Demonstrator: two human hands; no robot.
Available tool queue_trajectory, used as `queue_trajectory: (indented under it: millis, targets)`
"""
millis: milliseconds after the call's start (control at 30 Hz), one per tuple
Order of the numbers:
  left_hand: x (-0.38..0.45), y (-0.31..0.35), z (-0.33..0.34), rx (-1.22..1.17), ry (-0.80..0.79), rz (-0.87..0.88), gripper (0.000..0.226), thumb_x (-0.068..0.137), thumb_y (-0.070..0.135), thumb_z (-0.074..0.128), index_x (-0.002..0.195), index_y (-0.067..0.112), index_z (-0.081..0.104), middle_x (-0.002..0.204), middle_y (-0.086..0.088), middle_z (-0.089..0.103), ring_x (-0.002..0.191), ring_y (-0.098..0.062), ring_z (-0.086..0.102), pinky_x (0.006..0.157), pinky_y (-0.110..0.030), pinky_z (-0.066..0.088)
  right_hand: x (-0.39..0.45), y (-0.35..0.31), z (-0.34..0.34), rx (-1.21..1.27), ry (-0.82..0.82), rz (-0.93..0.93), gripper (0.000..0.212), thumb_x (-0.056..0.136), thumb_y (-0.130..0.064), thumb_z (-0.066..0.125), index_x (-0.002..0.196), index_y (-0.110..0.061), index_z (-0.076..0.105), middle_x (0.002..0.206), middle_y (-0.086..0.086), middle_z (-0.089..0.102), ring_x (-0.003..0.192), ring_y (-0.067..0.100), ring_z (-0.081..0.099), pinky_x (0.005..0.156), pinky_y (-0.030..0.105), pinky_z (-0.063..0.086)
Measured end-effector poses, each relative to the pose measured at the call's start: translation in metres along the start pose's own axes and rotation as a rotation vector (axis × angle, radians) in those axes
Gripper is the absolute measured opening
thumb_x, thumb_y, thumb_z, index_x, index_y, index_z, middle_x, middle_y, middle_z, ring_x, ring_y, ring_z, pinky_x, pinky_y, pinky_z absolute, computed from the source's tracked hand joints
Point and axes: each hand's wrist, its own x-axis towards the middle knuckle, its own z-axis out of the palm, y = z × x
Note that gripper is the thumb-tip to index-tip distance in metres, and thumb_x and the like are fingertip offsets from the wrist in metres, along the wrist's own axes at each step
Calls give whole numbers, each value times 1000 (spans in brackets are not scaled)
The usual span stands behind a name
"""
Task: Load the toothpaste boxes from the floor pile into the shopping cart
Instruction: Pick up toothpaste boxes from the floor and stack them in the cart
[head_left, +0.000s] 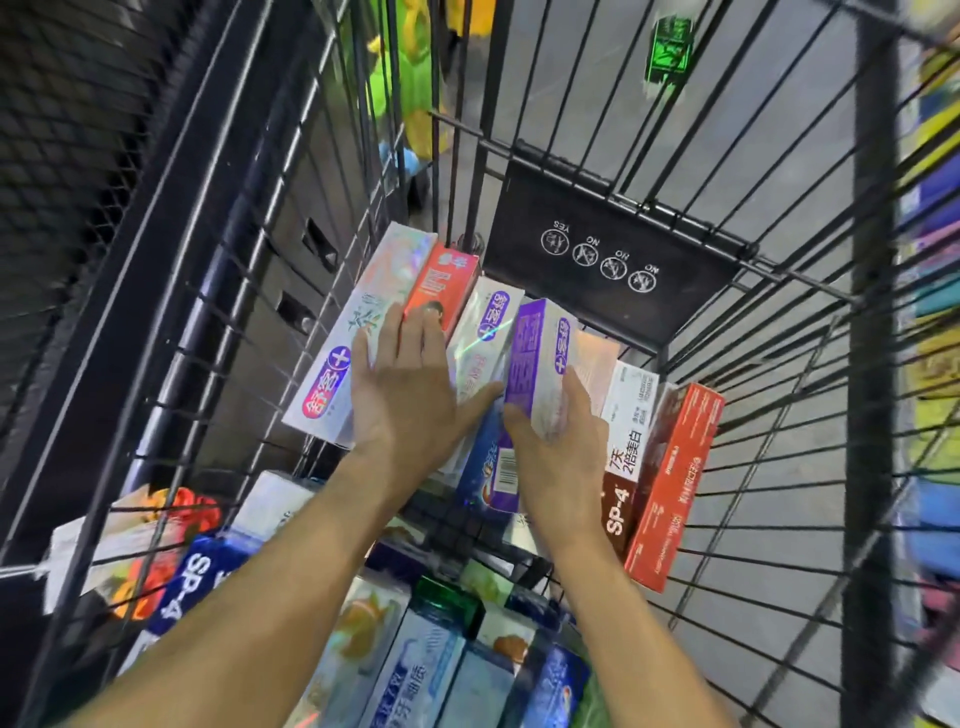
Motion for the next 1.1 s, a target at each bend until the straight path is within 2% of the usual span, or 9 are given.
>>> queue_trajectory:
  millis: [167,300,367,500,600,700,900,1000,1100]
  targets:
    - [-1,-7,7,27,78,-33,98,88,81,18,156,10,26,155,-7,40,151,-25,25,117,-54,29,1,-2,-2,-63,14,43,64,96,-49,58,154,-44,31,113,-10,38,103,7,49,93,27,46]
    - [-2,-16,20,0,162,-4,84,96,73,30,150,9,40,146,-10,50,146,-29,34,113,-55,32,-4,-3,4,-107,31,57,70,84,-66,55,147,-52,28,110,-18,35,108,15,53,94,43,55]
    - [-3,-18,27,-5,220,8,81,96,69,33,148,7,44,142,-13,54,143,-31,39,111,-56,35,-4,-2,8,-154,42,52,72,84,-69,55,148,-50,27,111,-15,36,109,17,52,96,42,53]
    - [-4,-18,33,-3,312,34,78,99,65,36,149,6,44,140,-16,57,139,-34,45,109,-56,38,-7,-5,14,-257,102,25,69,91,-56,63,148,-36,29,113,-4,38,103,23,53,88,33,41]
    - [-4,-21,35,12,347,55,76,101,64,36,148,6,44,139,-16,58,138,-34,47,107,-56,40,-6,-3,20,-265,99,-11,64,94,-52,60,148,-33,31,115,-4,40,100,22,56,91,39,50]
    - [-3,-23,37,36,368,69,74,102,63,35,147,5,45,137,-16,59,137,-35,48,106,-55,41,-2,-3,20,-289,76,-35,68,97,-50,59,153,-27,28,115,-8,34,101,18,51,92,36,47]
    - [-5,-25,19,50,235,119,77,100,64,39,148,4,43,135,-16,58,133,-34,49,103,-53,43,-2,-14,11,-428,-1,-27,71,98,-55,53,154,-23,24,132,0,36,120,26,49,96,42,47]
    - [-13,-31,-4,15,245,201,74,99,64,38,141,3,48,126,-16,58,120,-33,53,98,-51,44,-7,-32,-8,-628,21,-116,68,98,-58,49,151,-20,30,134,6,42,120,27,49,93,43,49]
    - [-24,-35,-25,-50,250,313,71,97,59,39,135,2,53,131,-17,58,123,-36,53,100,-54,44,-22,-55,-33,-725,23,-227,66,99,-54,51,150,-15,36,132,11,45,121,29,47,101,42,44]
